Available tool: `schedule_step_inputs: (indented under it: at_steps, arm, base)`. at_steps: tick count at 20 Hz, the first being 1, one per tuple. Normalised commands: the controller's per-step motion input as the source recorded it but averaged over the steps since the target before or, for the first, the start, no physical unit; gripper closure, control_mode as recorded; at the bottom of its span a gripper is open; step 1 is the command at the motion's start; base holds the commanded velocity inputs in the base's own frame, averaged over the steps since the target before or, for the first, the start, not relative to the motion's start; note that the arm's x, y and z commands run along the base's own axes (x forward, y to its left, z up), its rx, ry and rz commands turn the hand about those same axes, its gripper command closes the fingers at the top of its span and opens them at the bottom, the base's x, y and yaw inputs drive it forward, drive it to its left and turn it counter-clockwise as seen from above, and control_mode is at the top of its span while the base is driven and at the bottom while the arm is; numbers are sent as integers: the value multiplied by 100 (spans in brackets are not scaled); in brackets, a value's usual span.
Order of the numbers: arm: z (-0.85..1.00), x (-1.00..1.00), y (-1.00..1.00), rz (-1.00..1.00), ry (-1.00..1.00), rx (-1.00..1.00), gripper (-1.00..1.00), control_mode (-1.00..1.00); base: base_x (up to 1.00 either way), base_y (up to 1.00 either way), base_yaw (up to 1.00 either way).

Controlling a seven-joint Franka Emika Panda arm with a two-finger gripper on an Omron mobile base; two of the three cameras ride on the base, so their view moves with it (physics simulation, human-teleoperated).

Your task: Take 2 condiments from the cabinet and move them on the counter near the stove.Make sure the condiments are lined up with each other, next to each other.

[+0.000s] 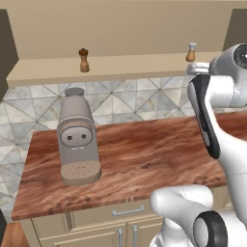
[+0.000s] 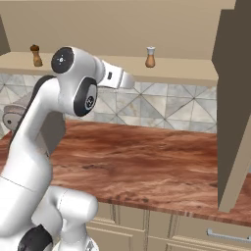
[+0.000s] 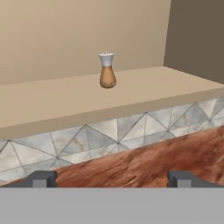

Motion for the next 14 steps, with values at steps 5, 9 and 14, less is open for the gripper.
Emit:
schedule_step_inputs:
  at_steps: [5,9,14]
  arm:
    - [1,58,-30,0,7,2,-100,-100]
    - [5,65,-27,0,13,3,-100,-100]
    - [14,56,-22,0,10,1,-100,-100]
  base:
    - [0,0,0]
    - [0,0,0]
    - [0,0,0]
